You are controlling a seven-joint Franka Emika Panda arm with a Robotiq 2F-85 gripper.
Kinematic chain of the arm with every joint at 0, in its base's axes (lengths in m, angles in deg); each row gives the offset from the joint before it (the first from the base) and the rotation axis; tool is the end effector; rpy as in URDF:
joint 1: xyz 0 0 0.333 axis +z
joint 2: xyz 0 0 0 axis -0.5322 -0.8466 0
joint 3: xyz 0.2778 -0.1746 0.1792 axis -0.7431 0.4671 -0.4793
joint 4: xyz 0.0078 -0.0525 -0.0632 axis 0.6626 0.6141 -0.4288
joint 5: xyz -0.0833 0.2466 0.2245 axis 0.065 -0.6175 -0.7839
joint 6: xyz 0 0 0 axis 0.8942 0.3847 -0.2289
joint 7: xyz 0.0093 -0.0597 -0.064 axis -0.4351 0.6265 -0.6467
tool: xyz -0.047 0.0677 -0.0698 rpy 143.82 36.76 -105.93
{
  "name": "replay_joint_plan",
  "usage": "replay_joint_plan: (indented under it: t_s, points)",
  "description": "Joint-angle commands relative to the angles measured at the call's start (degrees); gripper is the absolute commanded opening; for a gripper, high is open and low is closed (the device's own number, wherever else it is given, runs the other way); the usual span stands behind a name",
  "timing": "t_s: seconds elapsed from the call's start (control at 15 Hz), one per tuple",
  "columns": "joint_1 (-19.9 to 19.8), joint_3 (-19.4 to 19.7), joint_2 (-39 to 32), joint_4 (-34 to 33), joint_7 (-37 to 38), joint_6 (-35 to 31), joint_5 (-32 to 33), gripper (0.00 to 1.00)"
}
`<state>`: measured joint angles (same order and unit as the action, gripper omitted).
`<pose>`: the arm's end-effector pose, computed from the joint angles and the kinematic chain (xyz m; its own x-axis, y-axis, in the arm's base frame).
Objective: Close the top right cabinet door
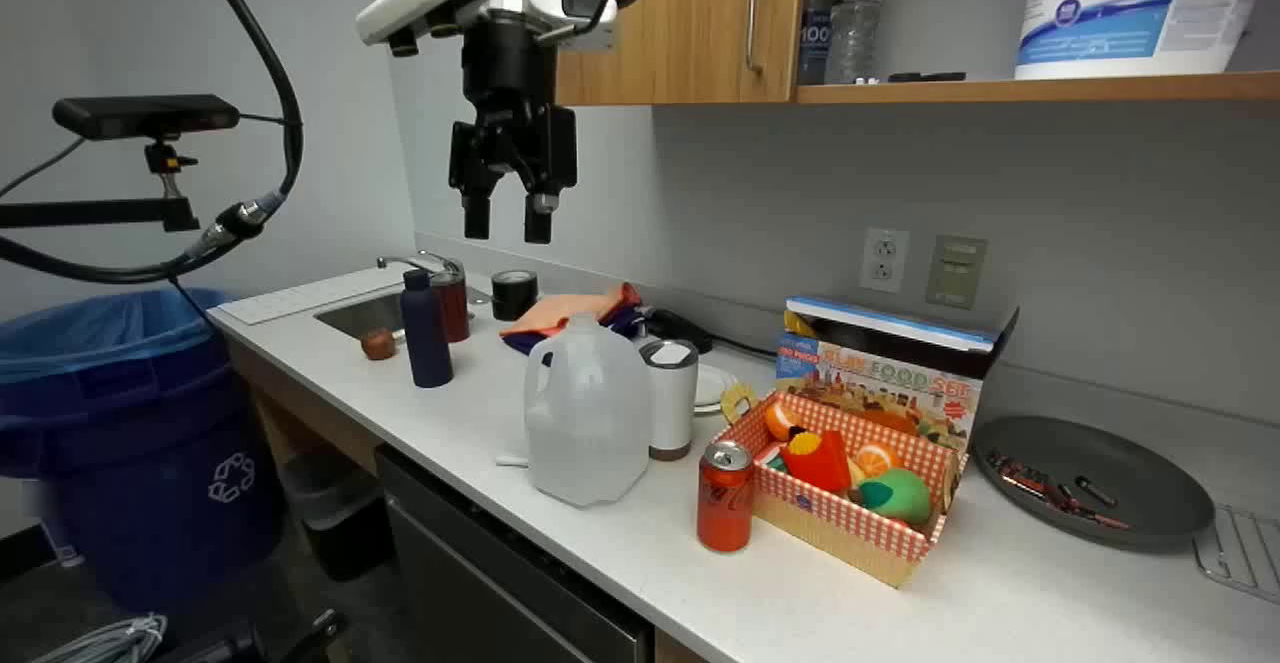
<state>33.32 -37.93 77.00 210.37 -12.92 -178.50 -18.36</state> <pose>0.3779 0.0666 0.5708 0.9764 0.0195 -0.2151 0.0491 -0.9899 0.1330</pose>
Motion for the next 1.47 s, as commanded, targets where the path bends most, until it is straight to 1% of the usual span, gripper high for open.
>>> replay_joint_plan:
  t_s: [0.0, 0.6, 0.67, 0.93, 1.13, 1.4]
  points:
    - [1.09, 0.96, -0.09, -0.06, 0.24, 0.13, 0.22, 1.0]
    - [1.09, 0.96, -0.09, -0.06, 0.24, 0.13, 0.22, 1.0]
    - [1.02, 0.94, 0.52, 0.45, 0.93, -0.78, 0.2, 1.0]
    - [0.12, 2.15, 5.31, 3.32, 3.08, -1.99, 0.25, 1.0]
    - [-1.02, 3.42, 10.96, 5.98, 6.69, -1.44, 0.46, 1.0]
    - [-4.07, 4.79, 18.34, 9.5, 12.03, -2.5, 3.3, 1.0]
